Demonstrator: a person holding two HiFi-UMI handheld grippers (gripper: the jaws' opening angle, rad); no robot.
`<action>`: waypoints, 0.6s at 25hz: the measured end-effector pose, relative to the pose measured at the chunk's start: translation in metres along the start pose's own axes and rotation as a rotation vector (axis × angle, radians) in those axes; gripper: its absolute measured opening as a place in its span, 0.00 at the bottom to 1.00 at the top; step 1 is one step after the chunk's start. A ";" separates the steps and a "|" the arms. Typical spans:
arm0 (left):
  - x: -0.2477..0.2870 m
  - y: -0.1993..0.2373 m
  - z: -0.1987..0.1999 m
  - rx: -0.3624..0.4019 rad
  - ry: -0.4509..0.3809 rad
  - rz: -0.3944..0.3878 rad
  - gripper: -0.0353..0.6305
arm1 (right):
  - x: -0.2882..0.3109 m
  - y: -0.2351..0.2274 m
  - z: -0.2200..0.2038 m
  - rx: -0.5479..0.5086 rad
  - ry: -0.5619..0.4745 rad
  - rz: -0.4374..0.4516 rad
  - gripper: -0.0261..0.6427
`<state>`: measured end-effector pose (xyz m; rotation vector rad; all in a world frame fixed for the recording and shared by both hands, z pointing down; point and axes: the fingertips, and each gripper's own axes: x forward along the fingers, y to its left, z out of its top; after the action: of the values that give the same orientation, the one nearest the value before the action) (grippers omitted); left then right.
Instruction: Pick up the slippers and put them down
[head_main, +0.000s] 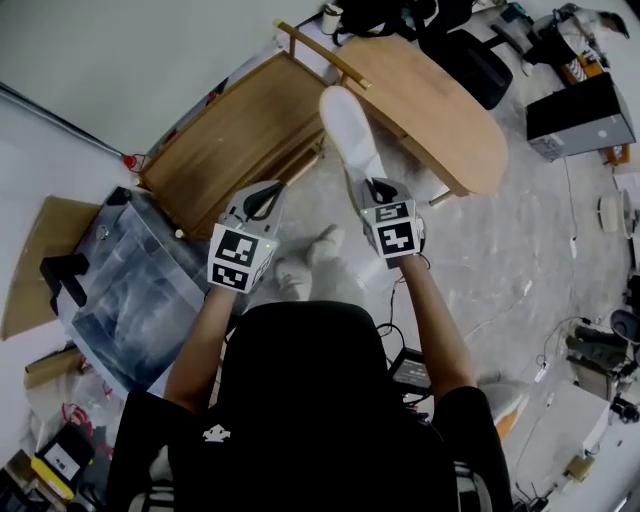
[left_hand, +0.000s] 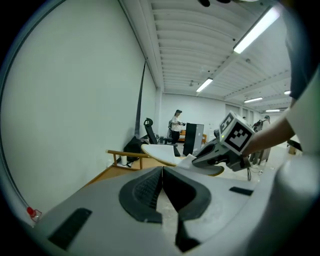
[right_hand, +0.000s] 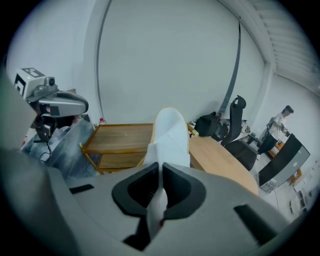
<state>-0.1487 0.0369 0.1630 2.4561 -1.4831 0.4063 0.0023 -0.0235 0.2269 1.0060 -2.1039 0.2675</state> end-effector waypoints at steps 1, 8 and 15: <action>0.001 -0.005 0.002 -0.015 -0.012 -0.019 0.06 | -0.004 -0.003 -0.003 0.010 0.002 -0.009 0.05; 0.015 -0.022 0.009 -0.017 -0.018 -0.071 0.06 | -0.016 -0.015 -0.015 0.038 0.016 -0.032 0.05; 0.031 -0.017 0.011 -0.034 0.005 -0.034 0.06 | -0.022 -0.027 -0.028 0.046 0.025 -0.027 0.05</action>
<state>-0.1186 0.0153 0.1628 2.4484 -1.4325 0.3780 0.0462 -0.0149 0.2265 1.0518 -2.0688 0.3152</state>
